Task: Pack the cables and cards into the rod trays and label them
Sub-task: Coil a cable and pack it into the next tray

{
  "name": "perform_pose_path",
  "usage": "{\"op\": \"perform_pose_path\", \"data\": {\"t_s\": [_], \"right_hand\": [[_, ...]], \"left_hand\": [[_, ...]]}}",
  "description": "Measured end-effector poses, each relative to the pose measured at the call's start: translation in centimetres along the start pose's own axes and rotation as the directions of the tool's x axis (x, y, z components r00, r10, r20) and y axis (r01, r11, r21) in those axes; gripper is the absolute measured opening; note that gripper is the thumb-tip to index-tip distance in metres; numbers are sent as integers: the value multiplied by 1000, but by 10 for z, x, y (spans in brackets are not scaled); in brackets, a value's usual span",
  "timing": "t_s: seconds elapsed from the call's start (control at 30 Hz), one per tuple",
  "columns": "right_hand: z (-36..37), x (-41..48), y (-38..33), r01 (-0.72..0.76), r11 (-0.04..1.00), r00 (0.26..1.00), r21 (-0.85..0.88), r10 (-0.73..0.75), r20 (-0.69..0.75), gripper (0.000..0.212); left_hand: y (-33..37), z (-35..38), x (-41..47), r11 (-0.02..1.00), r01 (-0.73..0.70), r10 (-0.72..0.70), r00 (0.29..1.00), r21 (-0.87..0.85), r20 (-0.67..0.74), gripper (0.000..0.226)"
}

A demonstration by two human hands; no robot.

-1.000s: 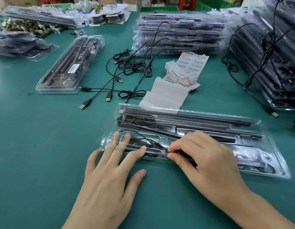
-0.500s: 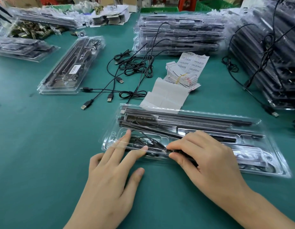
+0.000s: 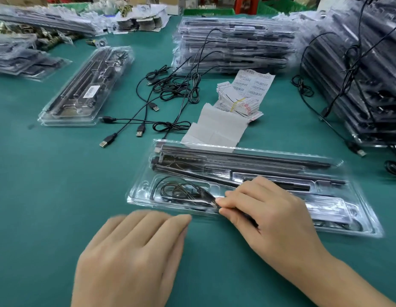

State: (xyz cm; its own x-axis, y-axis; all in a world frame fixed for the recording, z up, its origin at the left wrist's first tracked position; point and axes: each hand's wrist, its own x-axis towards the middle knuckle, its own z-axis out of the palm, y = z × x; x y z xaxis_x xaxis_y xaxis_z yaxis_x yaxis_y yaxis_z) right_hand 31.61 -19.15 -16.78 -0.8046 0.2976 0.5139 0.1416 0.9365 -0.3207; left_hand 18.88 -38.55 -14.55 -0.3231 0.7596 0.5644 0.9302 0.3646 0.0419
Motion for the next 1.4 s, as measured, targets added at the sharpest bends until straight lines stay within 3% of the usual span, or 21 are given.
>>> {"op": "perform_pose_path", "data": {"t_s": [0.07, 0.17, 0.47, 0.6, 0.77, 1.0, 1.23, 1.4], "right_hand": [[0, -1, 1, -2, 1000, 1000, 2, 2, -9, 18], [0, -2, 1, -13, 1000, 1000, 13, 13, -21, 16], [1, -2, 1, -61, 998, 997, 32, 62, -35, 21], [1, -3, 1, -94, 994, 995, 63, 96, -26, 22], [2, -3, 2, -96, 993, 994, 69, 99, -37, 23], [2, -4, 2, -96, 992, 994, 84, 101, -53, 24], [1, -4, 1, -106, 987, 993, 118, 111, -38, 21], [1, -4, 2, -107, 986, 993, 128, 113, -34, 20]], "left_hand": [[-2, 5, 12, 993, -119, 119, 993, 19, 24, 15], [1, 14, 21, 983, -178, 173, 978, 32, 116, 24], [15, 22, -6, 993, -98, 85, 981, 66, 174, 45], [24, 24, -15, 999, -36, 41, 971, -22, 234, 49], [11, 24, -10, 991, -95, 119, 945, -90, 306, 57], [-26, 20, 6, 956, -201, 281, 834, -212, 475, 59], [-19, 23, 13, 981, -153, 194, 829, -121, 525, 66], [-17, 24, 11, 976, -127, 206, 801, -176, 563, 68]]}}
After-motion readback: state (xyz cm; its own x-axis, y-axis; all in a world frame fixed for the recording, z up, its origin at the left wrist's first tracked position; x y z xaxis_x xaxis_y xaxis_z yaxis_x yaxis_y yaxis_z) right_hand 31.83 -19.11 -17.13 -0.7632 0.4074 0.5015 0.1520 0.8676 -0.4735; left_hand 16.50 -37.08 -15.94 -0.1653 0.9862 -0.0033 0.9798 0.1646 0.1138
